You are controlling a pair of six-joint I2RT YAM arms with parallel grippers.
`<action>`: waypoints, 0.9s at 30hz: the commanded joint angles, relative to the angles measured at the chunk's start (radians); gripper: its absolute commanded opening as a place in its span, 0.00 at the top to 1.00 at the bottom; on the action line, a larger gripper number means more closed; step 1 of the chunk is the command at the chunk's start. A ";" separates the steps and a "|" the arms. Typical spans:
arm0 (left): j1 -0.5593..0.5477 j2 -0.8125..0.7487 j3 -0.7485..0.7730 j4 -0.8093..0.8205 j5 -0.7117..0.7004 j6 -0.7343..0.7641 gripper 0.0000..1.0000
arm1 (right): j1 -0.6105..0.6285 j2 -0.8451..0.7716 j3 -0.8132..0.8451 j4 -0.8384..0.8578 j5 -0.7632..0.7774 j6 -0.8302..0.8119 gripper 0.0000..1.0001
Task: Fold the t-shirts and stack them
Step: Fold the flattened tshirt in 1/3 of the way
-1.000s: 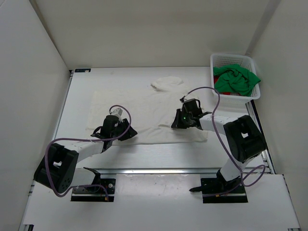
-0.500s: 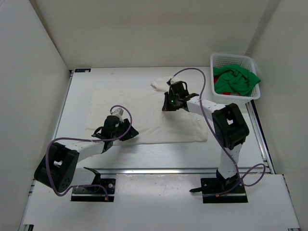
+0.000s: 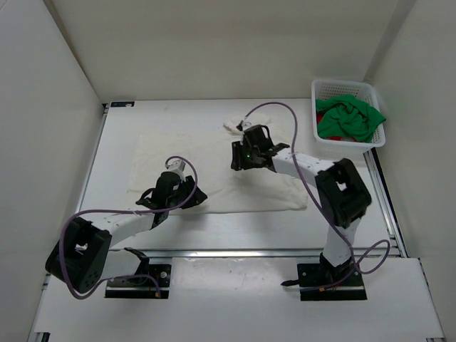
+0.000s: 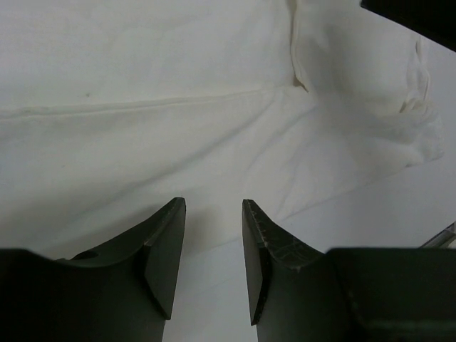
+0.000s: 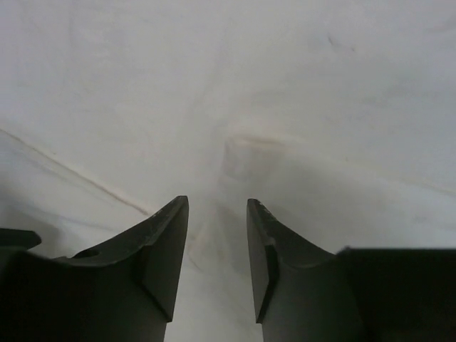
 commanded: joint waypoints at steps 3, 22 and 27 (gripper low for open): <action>-0.082 0.048 0.072 -0.026 -0.054 0.024 0.52 | -0.076 -0.249 -0.284 0.196 -0.033 0.103 0.59; -0.171 0.097 -0.083 -0.038 -0.051 -0.006 0.56 | -0.107 -0.526 -0.919 0.164 -0.012 0.201 1.00; -0.205 -0.078 -0.152 -0.116 -0.051 -0.057 0.56 | -0.106 -0.635 -0.943 0.100 -0.037 0.220 1.00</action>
